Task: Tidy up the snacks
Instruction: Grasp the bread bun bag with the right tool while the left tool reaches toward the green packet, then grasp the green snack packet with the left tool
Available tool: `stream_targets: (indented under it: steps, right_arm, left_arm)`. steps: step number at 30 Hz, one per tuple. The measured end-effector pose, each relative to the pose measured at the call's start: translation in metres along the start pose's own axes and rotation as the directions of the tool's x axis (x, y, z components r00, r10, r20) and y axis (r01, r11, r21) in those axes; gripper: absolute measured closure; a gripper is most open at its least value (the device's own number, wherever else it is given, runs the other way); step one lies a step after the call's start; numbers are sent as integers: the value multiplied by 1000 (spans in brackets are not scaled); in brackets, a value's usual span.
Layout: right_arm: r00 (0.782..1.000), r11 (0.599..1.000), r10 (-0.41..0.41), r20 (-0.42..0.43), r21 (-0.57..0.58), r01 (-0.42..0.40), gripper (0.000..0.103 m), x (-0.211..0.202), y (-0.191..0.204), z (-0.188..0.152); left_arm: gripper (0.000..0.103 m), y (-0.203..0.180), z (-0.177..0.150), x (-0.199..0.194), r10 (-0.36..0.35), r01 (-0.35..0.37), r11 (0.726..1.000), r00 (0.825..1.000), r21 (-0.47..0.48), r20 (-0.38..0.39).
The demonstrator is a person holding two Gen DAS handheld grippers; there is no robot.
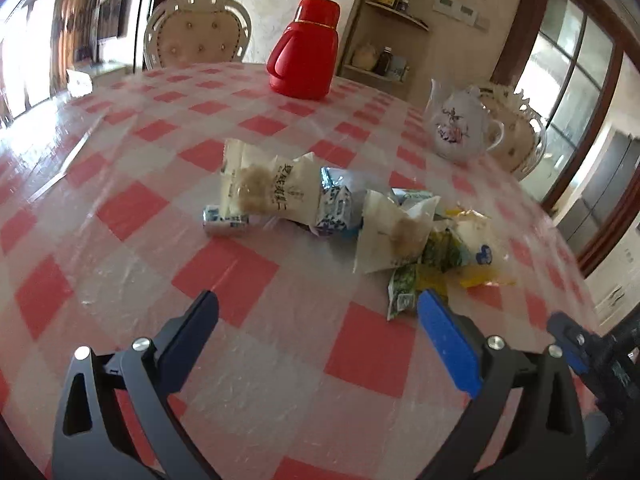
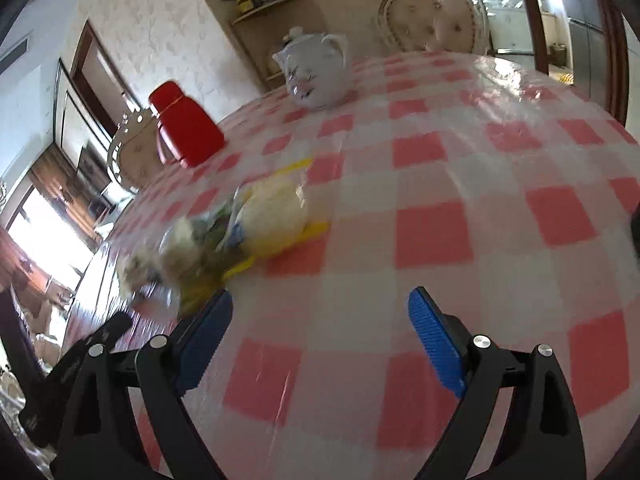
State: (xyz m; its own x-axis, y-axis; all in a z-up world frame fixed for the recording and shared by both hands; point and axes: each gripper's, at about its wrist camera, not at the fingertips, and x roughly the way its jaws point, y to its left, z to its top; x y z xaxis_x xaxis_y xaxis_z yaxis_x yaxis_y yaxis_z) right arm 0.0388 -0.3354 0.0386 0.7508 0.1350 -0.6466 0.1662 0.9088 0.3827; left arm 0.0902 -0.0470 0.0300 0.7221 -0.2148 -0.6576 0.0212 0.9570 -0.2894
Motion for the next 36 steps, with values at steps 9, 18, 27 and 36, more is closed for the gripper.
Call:
stream_targets:
  steps: [9, 18, 27, 36]
  right_arm:
    - [999, 997, -31, -16, -67, 29, 16, 78, 42, 53]
    - [953, 954, -271, -133, -168, 248, 16, 138, 74, 62]
    - [976, 955, -193, -102, -248, 163, 40, 83, 58, 30]
    - [996, 995, -34, -82, -91, 27, 40, 0, 14, -13]
  left_arm:
    - [3, 46, 10, -7, -5, 9, 986, 1000, -164, 22]
    - [3, 43, 9, -4, -22, 21, 988, 1000, -154, -2]
    - [3, 35, 9, -2, -21, 18, 996, 1000, -92, -23]
    - [3, -12, -8, -2, -83, 94, 985, 993, 146, -78]
